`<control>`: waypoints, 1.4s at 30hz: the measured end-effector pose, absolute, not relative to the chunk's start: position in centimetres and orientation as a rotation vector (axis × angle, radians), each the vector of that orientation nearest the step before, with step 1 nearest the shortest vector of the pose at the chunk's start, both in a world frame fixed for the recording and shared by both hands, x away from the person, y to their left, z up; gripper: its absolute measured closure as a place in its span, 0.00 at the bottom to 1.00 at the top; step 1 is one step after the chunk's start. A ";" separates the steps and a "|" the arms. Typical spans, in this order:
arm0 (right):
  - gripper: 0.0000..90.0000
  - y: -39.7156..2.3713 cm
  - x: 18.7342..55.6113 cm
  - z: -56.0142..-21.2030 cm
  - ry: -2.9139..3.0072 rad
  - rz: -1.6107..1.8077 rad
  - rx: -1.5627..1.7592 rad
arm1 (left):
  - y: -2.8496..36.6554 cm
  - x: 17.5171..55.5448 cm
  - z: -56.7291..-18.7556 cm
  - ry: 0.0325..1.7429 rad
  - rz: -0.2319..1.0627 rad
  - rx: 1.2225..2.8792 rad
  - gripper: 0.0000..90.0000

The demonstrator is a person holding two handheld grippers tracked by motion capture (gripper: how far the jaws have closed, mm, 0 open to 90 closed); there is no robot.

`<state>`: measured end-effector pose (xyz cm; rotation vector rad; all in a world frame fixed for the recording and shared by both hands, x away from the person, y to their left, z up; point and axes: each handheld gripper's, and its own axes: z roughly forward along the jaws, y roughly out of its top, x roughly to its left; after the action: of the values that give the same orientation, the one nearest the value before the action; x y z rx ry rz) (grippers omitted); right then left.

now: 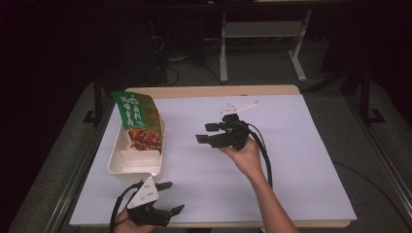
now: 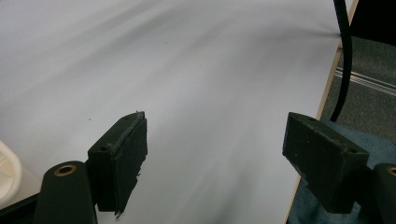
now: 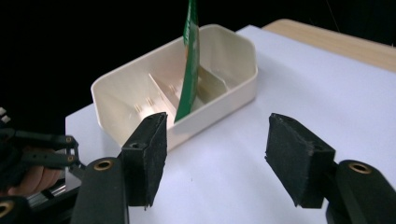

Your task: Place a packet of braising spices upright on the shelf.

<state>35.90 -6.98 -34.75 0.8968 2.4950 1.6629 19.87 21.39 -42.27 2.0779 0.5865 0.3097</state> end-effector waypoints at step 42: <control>0.37 -15.5 31.5 -38.2 2.439 1.658 1.052 | 21.3 20.1 -42.5 0.602 0.312 2.094 0.24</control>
<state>31.51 -15.51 -38.21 1.0524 2.4388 1.6582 20.05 21.26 -42.46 2.0938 0.6020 0.3119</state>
